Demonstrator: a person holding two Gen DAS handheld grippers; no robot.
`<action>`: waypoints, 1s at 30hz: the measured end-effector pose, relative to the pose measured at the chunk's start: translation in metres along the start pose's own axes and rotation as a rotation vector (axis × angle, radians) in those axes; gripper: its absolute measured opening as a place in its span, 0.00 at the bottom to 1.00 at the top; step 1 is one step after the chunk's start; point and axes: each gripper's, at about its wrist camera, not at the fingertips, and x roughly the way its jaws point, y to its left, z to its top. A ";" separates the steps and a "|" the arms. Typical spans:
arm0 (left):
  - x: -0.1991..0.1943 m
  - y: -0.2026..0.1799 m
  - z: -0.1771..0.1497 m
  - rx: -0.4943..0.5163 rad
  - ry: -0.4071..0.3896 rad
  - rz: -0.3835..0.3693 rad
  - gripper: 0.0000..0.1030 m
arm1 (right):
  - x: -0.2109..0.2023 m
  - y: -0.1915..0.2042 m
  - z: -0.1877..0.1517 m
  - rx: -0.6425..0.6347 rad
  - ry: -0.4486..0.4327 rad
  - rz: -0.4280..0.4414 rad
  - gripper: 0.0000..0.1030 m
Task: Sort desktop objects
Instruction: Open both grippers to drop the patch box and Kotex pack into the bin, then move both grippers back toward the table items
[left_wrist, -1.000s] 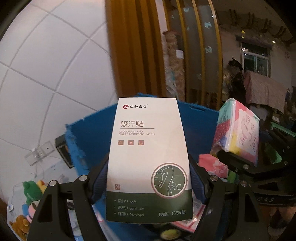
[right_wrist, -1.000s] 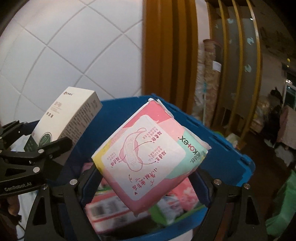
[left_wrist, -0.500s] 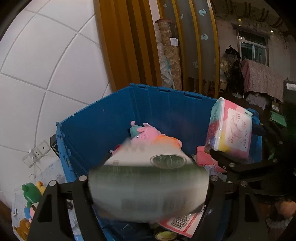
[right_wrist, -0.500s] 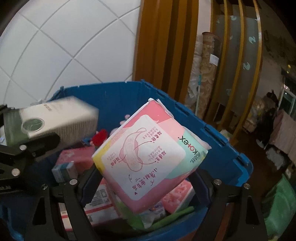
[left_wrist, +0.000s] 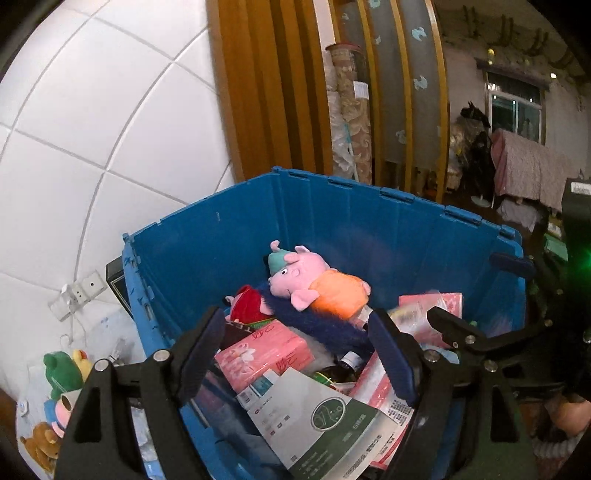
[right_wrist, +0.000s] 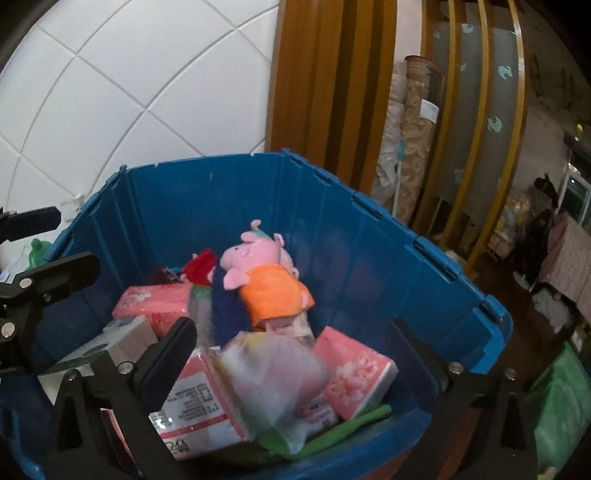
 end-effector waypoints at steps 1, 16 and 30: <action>-0.002 0.003 -0.001 -0.010 -0.005 -0.009 0.77 | -0.001 0.001 -0.001 0.001 -0.001 0.002 1.00; -0.069 0.064 -0.033 -0.121 -0.116 0.097 0.77 | -0.073 0.051 0.009 -0.015 -0.153 0.089 1.00; -0.123 0.188 -0.116 -0.283 -0.055 0.252 0.77 | -0.133 0.159 0.011 -0.034 -0.236 0.191 1.00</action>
